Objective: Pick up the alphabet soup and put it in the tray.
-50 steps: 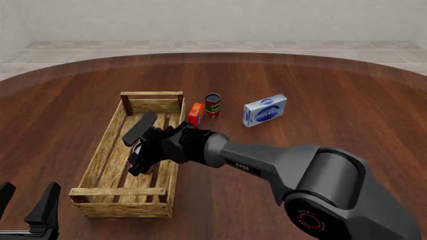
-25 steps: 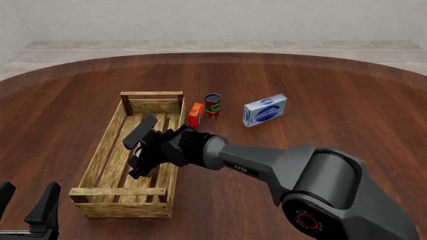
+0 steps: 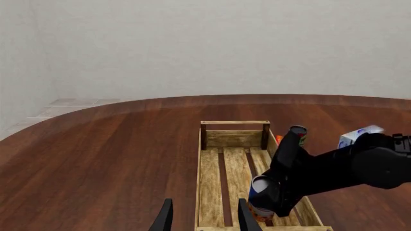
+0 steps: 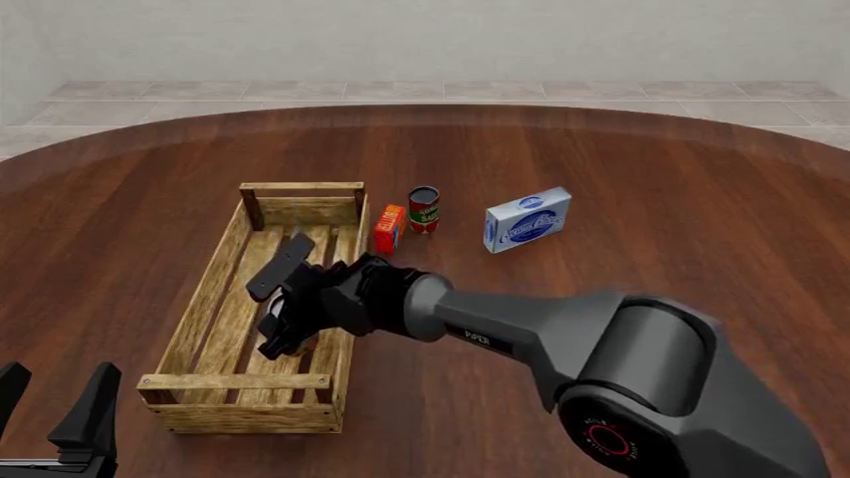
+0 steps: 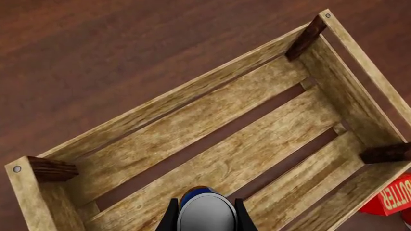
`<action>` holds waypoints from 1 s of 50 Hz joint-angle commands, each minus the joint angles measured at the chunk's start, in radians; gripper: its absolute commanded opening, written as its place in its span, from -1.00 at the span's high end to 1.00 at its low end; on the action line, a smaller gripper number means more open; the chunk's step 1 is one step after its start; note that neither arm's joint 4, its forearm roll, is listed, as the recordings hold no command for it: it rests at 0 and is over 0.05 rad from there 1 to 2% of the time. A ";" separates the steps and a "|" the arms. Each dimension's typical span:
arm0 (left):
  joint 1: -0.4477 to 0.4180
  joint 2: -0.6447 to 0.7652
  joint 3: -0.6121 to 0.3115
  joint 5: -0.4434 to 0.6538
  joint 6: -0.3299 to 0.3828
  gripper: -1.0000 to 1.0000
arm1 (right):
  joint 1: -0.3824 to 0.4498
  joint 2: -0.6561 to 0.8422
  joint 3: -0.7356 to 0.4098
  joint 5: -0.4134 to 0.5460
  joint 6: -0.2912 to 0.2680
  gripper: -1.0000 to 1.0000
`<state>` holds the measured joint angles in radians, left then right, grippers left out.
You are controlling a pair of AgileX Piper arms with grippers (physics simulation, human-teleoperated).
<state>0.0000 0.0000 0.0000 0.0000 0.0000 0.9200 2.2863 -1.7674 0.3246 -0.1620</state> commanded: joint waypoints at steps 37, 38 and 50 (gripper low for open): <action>0.000 0.000 0.000 0.000 0.000 -1.00 | 0.004 0.017 -0.017 -0.002 0.057 -1.00; 0.000 0.000 0.000 0.000 0.000 -1.00 | 0.004 0.017 -0.017 -0.002 0.057 -1.00; 0.000 0.000 0.000 0.000 0.000 -1.00 | 0.003 0.012 -0.017 -0.003 0.071 -1.00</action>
<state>0.0000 0.0000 0.0000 0.0000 0.0000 0.9259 2.2983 -1.7793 0.3204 -0.1001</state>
